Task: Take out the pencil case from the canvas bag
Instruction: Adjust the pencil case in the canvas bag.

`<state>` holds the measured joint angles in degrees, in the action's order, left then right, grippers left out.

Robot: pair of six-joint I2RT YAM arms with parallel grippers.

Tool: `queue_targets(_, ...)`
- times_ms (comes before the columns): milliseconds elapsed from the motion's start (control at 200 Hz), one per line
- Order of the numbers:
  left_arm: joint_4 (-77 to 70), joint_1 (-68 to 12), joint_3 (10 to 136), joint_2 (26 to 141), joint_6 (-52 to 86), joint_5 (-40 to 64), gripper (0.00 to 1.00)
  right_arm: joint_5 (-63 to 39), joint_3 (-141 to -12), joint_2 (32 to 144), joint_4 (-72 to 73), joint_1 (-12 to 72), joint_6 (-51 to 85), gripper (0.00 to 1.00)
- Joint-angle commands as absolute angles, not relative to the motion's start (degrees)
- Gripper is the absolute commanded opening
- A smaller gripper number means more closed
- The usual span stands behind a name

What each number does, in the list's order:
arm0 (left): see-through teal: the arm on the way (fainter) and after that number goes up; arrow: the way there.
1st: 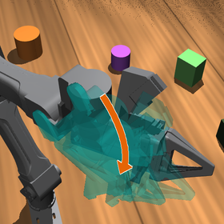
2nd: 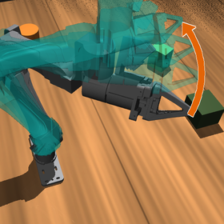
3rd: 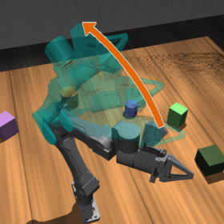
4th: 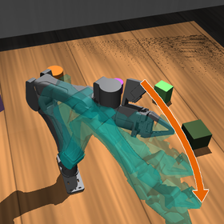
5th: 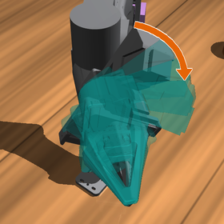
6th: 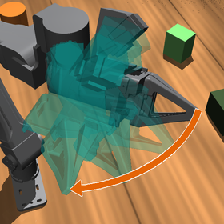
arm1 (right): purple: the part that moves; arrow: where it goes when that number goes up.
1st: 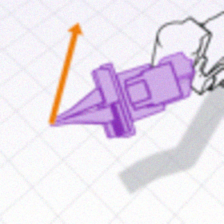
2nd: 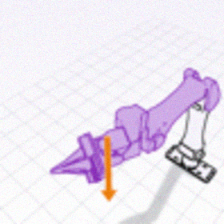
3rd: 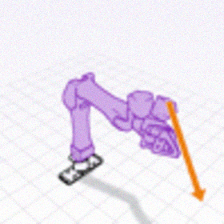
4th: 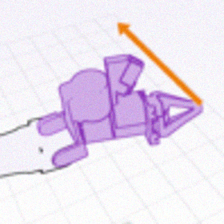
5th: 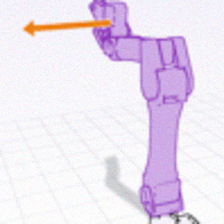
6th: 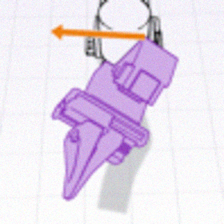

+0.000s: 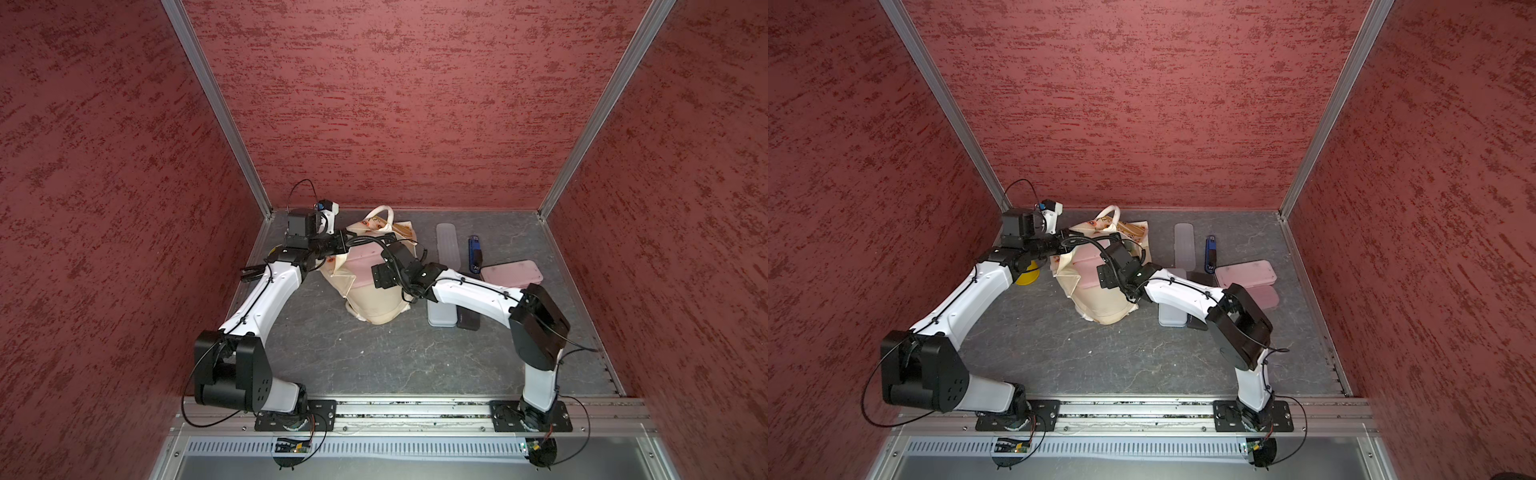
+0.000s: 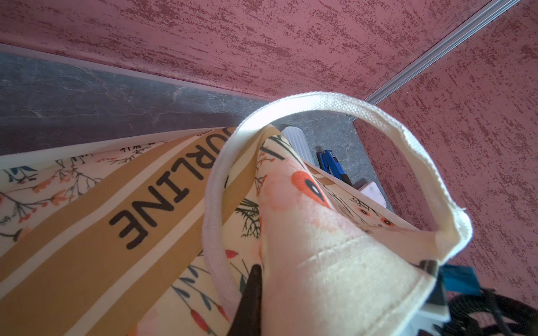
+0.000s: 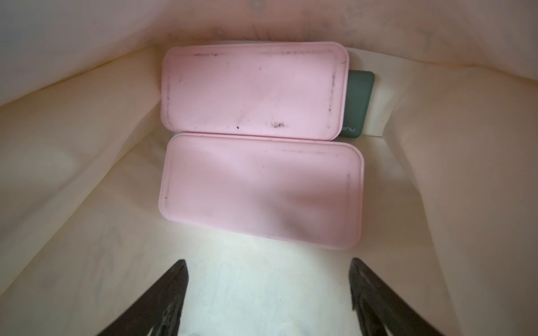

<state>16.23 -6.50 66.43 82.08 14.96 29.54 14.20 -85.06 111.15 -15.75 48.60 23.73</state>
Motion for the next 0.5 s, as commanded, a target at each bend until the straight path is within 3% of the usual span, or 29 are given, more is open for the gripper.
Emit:
queue_targets(0,17.23,-6.49,67.66,81.15,15.55,31.33,0.00,21.84,-88.32,113.86,-15.93,47.76,31.78,0.88)
queue_targets(496,16.66,-6.50,67.42,81.50,16.17,32.08,0.00,26.94,-87.64,119.20,-9.70,46.34,36.33,0.94)
